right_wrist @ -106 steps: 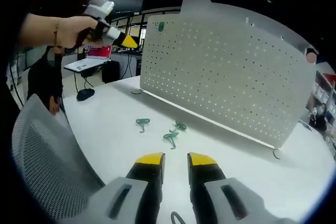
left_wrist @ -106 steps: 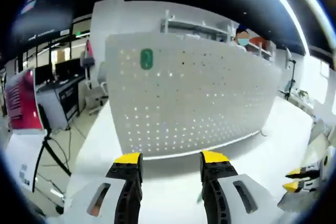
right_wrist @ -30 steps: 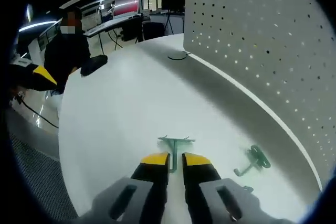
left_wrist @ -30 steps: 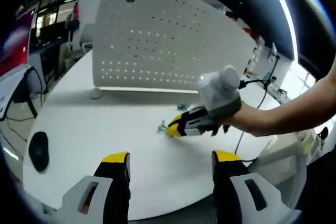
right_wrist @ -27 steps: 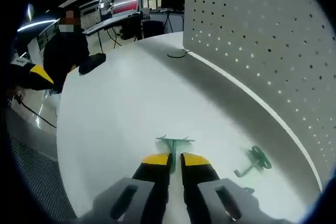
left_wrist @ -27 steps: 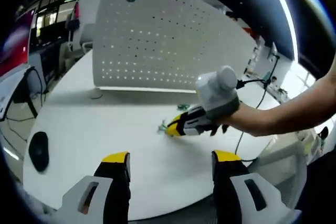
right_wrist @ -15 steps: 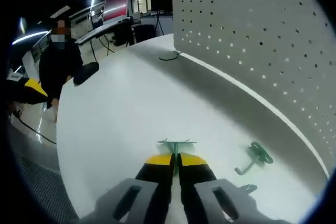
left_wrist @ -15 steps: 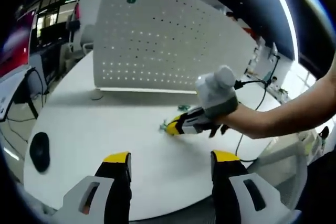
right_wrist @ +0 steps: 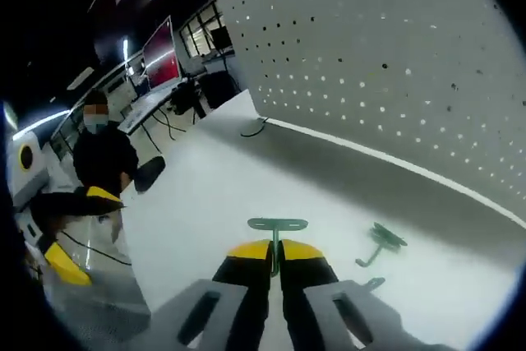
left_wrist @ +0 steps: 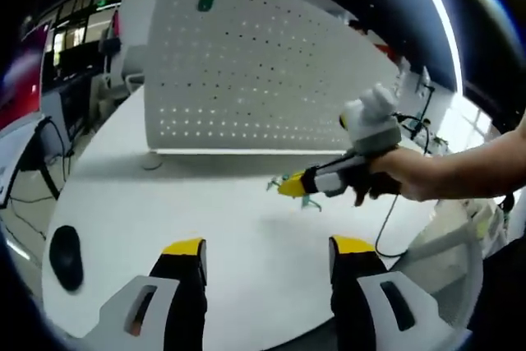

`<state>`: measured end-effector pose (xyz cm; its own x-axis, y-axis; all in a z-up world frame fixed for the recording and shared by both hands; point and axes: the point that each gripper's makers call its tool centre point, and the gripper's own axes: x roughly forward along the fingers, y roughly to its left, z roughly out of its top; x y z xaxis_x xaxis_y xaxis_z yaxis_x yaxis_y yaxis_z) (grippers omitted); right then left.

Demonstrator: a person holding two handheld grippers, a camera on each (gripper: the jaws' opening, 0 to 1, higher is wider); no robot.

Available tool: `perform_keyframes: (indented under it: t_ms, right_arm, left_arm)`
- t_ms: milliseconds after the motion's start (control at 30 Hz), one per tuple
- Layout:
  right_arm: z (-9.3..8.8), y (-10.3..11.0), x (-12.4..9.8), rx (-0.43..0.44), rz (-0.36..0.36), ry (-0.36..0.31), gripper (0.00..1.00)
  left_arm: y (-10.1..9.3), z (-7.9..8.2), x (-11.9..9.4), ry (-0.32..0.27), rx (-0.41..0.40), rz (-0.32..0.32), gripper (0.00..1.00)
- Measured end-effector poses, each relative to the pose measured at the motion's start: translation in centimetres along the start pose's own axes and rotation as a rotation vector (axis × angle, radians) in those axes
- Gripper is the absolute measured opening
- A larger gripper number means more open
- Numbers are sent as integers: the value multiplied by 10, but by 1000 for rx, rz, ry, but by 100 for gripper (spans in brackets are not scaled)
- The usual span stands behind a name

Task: Insert the hook assembly into the mounting plate slot until the hook locks in place.

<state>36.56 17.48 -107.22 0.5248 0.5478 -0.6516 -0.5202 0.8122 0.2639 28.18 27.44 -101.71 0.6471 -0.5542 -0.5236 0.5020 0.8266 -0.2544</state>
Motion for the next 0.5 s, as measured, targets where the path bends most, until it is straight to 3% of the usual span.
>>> perform_keyframes:
  t_ms: [233, 500]
  right_arm:
    - [9, 10, -29, 126, 54, -51, 0]
    - [13, 34, -61, 377, 195, -105, 0]
  left_arm:
    - [1, 25, 18, -5, 110, -32, 57]
    - [-28, 44, 36, -34, 175, -148, 52]
